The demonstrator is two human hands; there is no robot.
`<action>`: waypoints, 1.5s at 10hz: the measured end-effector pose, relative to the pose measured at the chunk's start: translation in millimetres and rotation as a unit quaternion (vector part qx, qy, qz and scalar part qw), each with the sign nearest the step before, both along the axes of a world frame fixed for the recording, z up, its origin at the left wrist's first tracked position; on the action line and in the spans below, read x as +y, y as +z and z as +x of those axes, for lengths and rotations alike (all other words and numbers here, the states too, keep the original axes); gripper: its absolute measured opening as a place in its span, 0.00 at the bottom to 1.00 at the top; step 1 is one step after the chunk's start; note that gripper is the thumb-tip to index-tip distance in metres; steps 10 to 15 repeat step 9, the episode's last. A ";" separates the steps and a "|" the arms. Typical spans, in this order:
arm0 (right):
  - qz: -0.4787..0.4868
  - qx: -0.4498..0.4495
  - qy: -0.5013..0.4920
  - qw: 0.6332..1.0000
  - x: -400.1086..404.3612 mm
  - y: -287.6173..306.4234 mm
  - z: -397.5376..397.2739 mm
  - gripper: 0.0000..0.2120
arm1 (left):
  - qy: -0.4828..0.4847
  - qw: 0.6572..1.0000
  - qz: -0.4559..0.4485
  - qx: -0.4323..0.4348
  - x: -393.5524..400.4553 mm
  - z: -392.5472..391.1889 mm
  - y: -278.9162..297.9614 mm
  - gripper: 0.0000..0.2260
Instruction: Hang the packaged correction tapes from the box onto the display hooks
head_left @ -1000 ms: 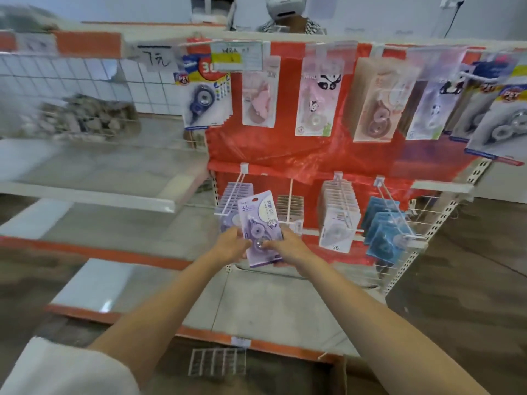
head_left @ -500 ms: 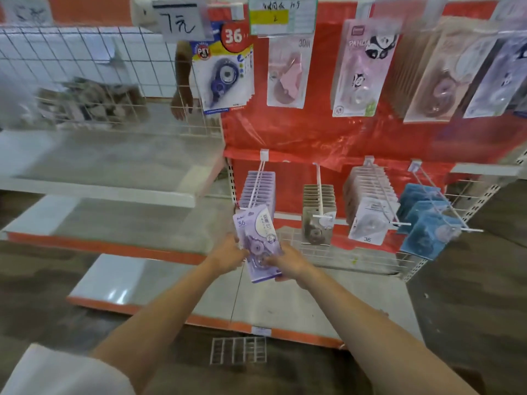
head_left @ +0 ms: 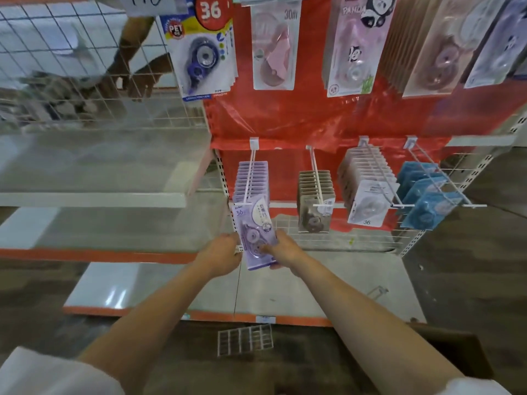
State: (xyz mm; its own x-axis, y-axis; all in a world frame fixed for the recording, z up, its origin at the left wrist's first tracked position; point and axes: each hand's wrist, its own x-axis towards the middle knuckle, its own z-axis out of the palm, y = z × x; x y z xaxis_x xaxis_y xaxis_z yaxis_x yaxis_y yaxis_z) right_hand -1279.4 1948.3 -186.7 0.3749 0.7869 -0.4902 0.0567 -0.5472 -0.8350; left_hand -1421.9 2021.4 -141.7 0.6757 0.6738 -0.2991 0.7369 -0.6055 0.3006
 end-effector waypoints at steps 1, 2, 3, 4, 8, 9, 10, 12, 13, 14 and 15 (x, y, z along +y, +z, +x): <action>0.000 -0.001 -0.013 1.000 7.3 -4.1 -1.8 0.22 | -0.014 0.999 0.031 0.031 4.4 -1.2 1.5 0.15; -0.004 -0.022 -0.037 0.999 17.0 -13.6 -2.3 0.20 | -0.032 0.997 0.055 0.045 9.5 -2.7 0.4 0.16; -0.015 -0.055 -0.041 0.998 25.7 -15.0 0.1 0.20 | -0.037 0.996 0.057 0.057 13.9 -3.8 -2.2 0.15; -0.035 -0.092 -0.038 0.994 41.7 -12.5 9.3 0.18 | -0.031 0.996 0.056 0.057 20.0 -3.3 -1.6 0.15; -0.092 -0.259 -0.003 0.961 70.4 6.3 30.7 0.23 | -0.013 0.997 0.057 0.051 22.7 -4.5 3.5 0.15; -0.094 -0.300 0.077 0.946 48.7 10.7 39.3 0.21 | -0.016 0.997 0.051 0.049 10.3 0.4 7.9 0.15; -0.094 -0.300 0.077 0.946 48.7 10.7 39.3 0.21 | -0.016 0.997 0.051 0.049 10.3 0.4 7.9 0.15; -0.094 -0.300 0.077 0.946 48.7 10.7 39.3 0.21 | -0.016 0.997 0.051 0.049 10.3 0.4 7.9 0.15; -0.094 -0.300 0.077 0.946 48.7 10.7 39.3 0.21 | -0.016 0.997 0.051 0.049 10.3 0.4 7.9 0.15; -0.094 -0.300 0.077 0.946 48.7 10.7 39.3 0.21 | -0.016 0.997 0.051 0.049 10.3 0.4 7.9 0.15; -0.094 -0.300 0.077 0.946 48.7 10.7 39.3 0.21 | -0.016 0.997 0.051 0.049 10.3 0.4 7.9 0.15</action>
